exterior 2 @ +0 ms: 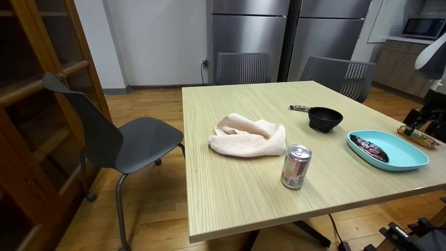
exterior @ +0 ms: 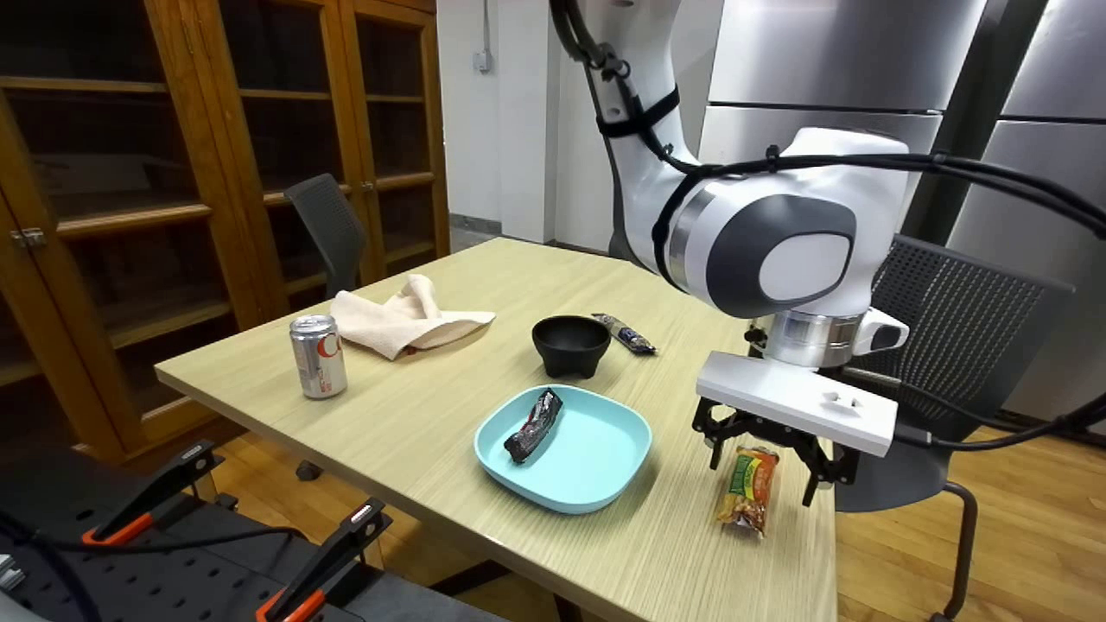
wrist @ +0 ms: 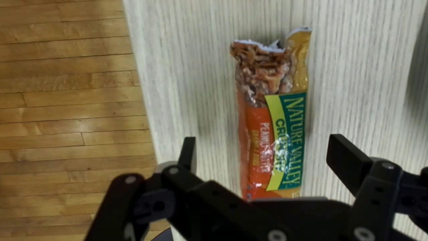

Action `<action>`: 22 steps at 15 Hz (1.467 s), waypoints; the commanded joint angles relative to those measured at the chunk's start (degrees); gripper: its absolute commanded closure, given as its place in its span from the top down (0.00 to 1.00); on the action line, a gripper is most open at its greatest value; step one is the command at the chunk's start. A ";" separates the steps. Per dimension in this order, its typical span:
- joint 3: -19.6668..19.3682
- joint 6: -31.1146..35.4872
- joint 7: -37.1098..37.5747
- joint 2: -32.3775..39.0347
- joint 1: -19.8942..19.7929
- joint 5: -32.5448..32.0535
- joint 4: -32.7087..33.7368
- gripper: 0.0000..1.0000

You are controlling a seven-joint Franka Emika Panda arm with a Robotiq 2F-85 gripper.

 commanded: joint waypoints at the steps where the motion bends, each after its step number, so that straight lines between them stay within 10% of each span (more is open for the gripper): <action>1: -0.05 -0.02 2.01 0.93 -0.11 -2.04 1.22 1.00; 4: 0.32 0.75 1.60 0.59 -0.45 -1.91 0.70 1.00; 5: 0.55 1.22 1.24 0.49 -0.68 -1.83 0.55 0.75; 13: 0.84 2.85 1.01 0.37 -1.13 -1.85 0.10 0.20; 22: 5.32 3.24 -3.41 -7.79 -5.67 0.22 -5.92 0.16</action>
